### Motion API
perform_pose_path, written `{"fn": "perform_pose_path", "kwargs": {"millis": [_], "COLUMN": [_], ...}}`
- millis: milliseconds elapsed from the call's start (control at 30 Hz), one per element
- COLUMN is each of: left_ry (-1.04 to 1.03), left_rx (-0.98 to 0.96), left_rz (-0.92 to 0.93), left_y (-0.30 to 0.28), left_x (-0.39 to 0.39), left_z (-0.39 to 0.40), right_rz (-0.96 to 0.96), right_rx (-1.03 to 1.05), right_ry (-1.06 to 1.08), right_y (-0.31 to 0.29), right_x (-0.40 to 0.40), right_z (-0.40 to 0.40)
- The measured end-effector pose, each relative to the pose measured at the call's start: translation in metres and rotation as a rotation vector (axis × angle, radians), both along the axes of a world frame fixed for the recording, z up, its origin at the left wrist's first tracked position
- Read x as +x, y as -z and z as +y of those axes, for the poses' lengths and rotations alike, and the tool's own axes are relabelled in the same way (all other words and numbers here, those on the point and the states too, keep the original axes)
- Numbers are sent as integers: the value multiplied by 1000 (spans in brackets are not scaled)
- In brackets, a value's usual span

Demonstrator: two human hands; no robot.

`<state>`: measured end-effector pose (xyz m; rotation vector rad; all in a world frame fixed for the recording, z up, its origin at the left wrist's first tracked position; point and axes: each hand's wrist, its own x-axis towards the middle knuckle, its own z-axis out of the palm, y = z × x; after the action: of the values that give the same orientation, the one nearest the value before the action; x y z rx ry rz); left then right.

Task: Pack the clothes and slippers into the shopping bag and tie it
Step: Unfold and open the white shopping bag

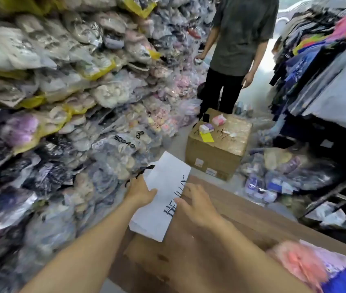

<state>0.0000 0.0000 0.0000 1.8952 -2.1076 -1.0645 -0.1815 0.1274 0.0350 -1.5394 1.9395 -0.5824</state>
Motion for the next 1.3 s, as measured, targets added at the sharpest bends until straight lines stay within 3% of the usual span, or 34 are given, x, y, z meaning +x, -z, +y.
{"fn": "perform_pose_path", "kwargs": {"millis": [200, 333, 400, 600, 667, 800, 867, 967, 1100, 1200, 1300], "left_ry": [-125, -170, -88, 346, 446, 539, 486, 294, 279, 464, 627], "left_rx": [83, 13, -108, -407, -388, -205, -108, -89, -317, -394, -356], "left_rz": [-79, 59, 104, 69, 99, 254, 351, 516, 329, 11, -163], "left_y": [12, -2, -18, -74, -85, -95, -108, -132, -149, -157, -173], "left_x": [12, 3, -8, -64, -79, -97, -103, -113, -130, -147, -164], "left_z": [11, 14, 19, 68, 89, 104, 101, 88, 58, 42, 31], "right_rz": [-40, -95, -169, -628, -654, -500, -469, -659, -977, -1081, -1117], "right_rx": [47, 73, 56, 90, 111, 24, -18, -94, -216, -276, -321], "right_ry": [-1, 29, 117, 499, 588, 674, 732, 831, 884, 853, 798], "right_y": [1, 0, -5, -30, -32, -36, -42, -54, -76, -87, -96], "right_x": [18, 12, 8, -25, -42, -70, -83, -104, -126, -141, -150], "right_z": [8, 6, 3, -25, -29, -15, -4, 12, 26, 36, 49]}}
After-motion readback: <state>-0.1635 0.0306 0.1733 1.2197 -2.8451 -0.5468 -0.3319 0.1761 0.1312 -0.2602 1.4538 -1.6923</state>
